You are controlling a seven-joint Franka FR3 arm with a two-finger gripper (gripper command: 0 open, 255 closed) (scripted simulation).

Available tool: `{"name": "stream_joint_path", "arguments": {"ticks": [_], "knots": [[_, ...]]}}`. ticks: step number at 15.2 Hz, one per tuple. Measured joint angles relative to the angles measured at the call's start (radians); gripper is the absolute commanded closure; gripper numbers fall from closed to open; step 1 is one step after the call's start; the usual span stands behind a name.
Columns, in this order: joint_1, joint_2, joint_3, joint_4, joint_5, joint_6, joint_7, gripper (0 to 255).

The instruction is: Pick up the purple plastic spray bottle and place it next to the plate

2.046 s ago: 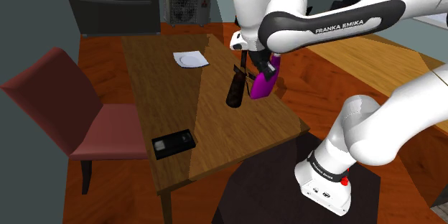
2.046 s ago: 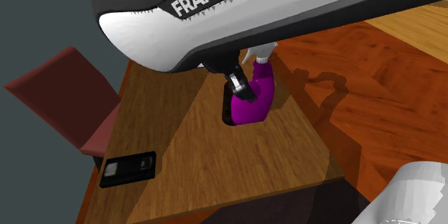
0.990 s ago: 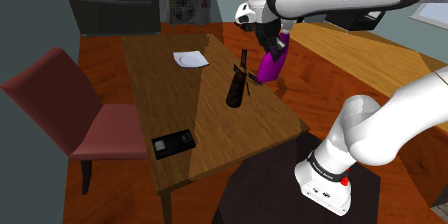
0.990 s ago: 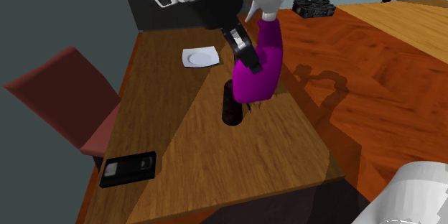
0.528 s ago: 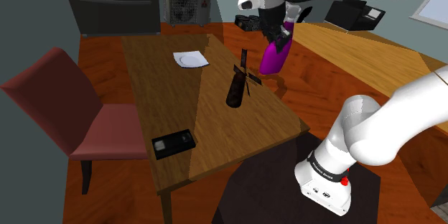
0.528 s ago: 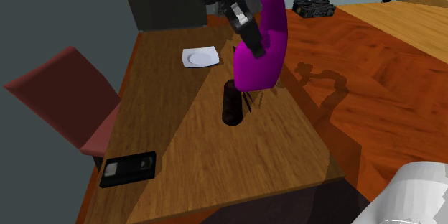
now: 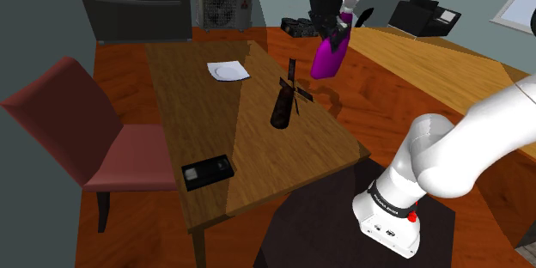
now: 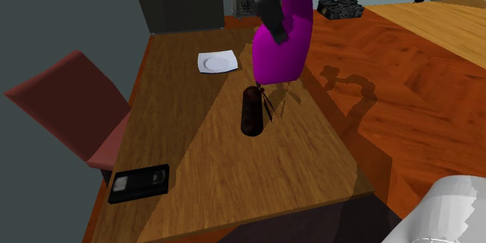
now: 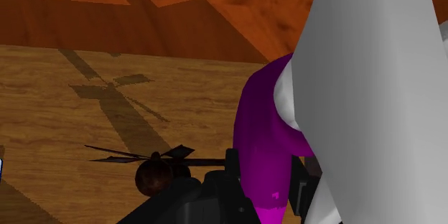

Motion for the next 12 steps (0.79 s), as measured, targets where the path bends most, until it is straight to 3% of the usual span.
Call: {"name": "stream_joint_path", "arguments": {"ticks": [6,12], "knots": [[-0.033,0.127,-0.058,0.026,-0.035,0.128,-0.034,255],[-0.073,0.308,-0.113,0.123,-0.057,0.245,-0.079,255]]}}
